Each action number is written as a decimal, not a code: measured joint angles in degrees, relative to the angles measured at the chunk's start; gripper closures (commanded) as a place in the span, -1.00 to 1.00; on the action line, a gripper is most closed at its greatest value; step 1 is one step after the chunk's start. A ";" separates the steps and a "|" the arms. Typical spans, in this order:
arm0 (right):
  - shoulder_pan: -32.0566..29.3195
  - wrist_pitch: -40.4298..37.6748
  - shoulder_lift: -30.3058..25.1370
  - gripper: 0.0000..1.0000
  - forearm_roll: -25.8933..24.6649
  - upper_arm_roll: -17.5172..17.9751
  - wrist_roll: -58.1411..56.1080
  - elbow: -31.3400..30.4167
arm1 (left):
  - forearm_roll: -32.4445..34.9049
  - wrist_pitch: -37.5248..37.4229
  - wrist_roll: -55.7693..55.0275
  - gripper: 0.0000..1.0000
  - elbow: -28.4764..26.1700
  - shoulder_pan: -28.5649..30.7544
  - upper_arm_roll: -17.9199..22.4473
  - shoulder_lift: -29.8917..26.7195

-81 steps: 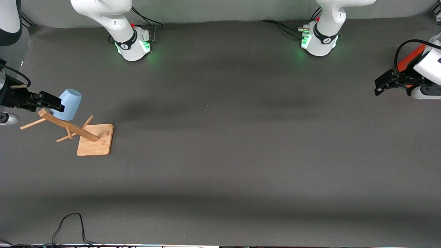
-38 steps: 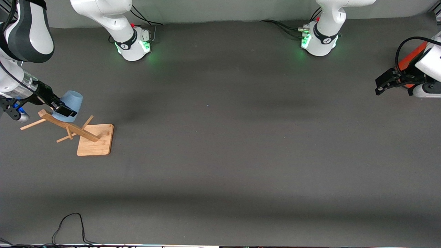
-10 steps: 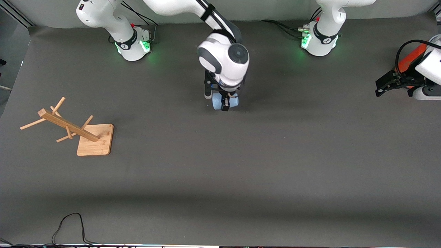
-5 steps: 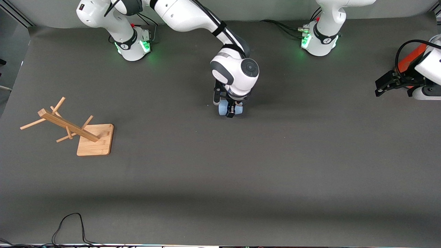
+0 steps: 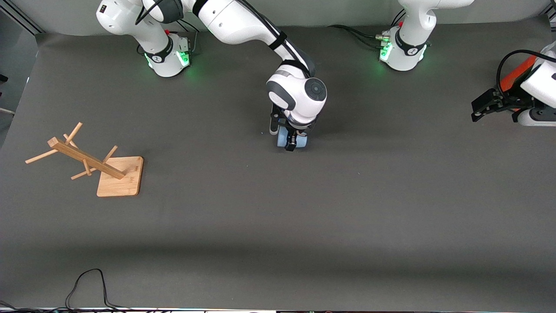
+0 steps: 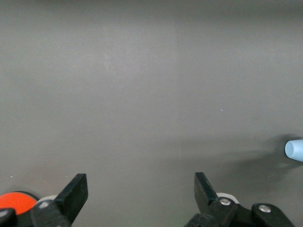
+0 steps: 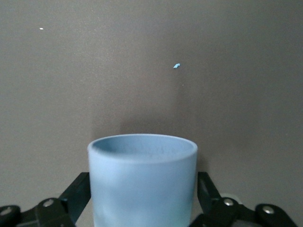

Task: Rotate and upright cup with both arms
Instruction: 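Lower the cup onto its side and open the right gripper, then withdraw the right gripper toward the stand while the left gripper reaches the cup, then grasp the rim of the lying blue cup with the left gripper, then rotate the blue cup upright with the left gripper and set it down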

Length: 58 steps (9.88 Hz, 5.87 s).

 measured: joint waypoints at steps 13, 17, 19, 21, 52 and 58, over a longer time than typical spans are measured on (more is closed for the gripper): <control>-6.86 -31.50 -22.14 -1.00 3.59 -1.53 -26.06 2.83 | -0.03 -2.05 -1.04 -1.00 0.24 -0.03 -0.08 0.00; -22.24 -38.54 -34.42 -1.00 3.65 -0.64 -54.13 -0.62 | 0.64 -4.26 -11.43 -1.00 0.66 -1.03 -3.12 0.00; -33.73 -38.61 -41.27 -1.00 3.45 2.85 -70.83 -5.10 | 0.64 -6.40 -14.69 -1.00 1.57 -1.42 -5.10 -0.01; -43.97 -38.61 -45.97 -1.00 2.07 5.27 -88.21 -8.36 | 0.62 -6.64 -25.06 -1.00 2.34 -1.91 -12.32 0.07; -64.27 -22.37 -47.22 -1.00 -0.56 9.27 -152.55 -10.88 | 29.47 -4.11 -76.82 1.00 28.73 -42.33 -19.88 54.62; -64.15 -21.95 -47.22 -1.00 -0.56 9.43 -152.56 -10.88 | 14.54 -5.06 -64.38 1.00 28.60 -29.49 -19.59 46.27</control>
